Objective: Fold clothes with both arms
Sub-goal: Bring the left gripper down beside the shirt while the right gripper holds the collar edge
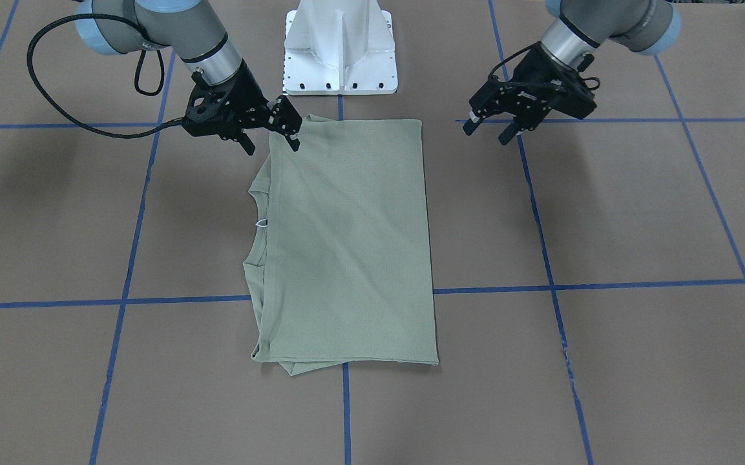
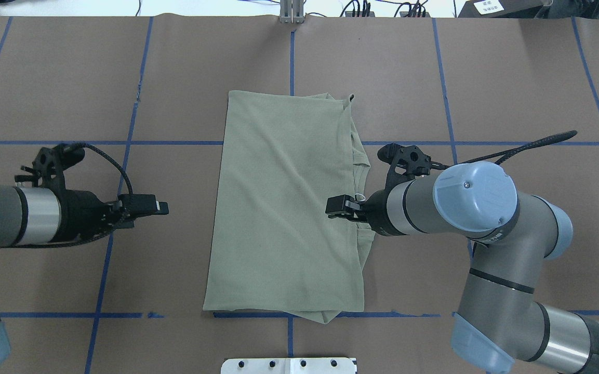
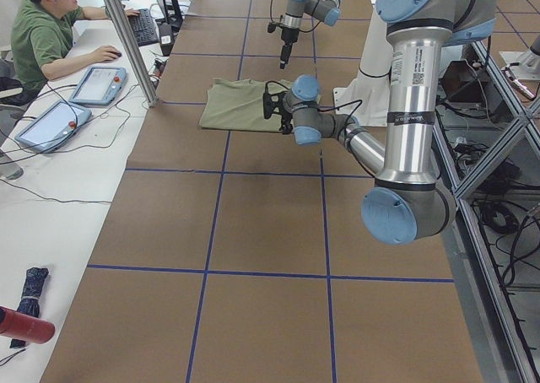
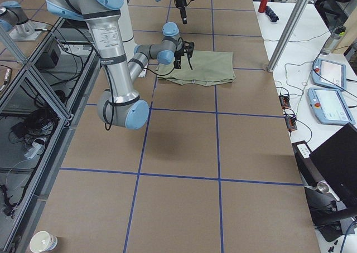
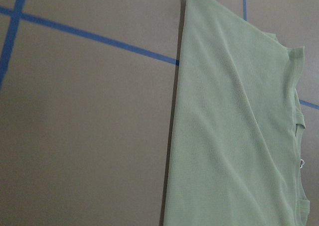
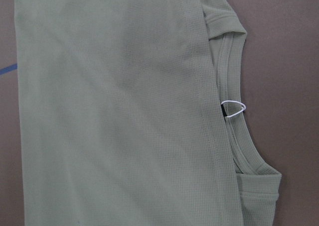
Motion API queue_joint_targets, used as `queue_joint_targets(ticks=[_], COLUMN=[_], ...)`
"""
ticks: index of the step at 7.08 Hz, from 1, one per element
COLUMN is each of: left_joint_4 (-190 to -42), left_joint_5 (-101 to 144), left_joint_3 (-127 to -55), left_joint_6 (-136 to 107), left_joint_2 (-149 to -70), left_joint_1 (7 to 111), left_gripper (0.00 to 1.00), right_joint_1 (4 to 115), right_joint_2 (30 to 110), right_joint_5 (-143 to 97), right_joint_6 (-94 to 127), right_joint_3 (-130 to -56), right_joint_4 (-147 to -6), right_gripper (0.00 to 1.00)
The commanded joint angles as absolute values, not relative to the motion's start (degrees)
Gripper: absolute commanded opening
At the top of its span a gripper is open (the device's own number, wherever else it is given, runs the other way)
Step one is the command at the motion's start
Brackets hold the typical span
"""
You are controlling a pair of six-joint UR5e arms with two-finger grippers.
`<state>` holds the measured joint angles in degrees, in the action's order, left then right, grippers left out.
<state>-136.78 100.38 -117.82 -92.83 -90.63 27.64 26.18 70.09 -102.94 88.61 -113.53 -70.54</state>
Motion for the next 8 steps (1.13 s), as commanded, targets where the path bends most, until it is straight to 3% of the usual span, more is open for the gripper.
queue_joint_targets(ticks=[1, 6, 8], left_joint_4=[-136.85, -153.16, -153.19], left_joint_5=[88.37, 75.76, 75.76], left_joint_3=[-117.69, -104.70, -104.24], left_joint_6=[-104.20, -109.60, -109.51], left_joint_2=[-91.75, -94.04, -94.48], left_joint_1=[17.70, 8.53, 7.38], left_gripper=[1.00, 1.00, 1.00], right_joint_1=[26.19, 26.10, 26.10], right_joint_2=[70.14, 70.05, 70.05], right_joint_5=[-102.92, -102.92, -102.92], right_joint_6=[89.38, 89.38, 89.38], right_joint_3=[-113.55, -113.55, -113.90], right_joint_4=[-70.49, -70.49, -70.49], right_gripper=[1.00, 1.00, 1.00])
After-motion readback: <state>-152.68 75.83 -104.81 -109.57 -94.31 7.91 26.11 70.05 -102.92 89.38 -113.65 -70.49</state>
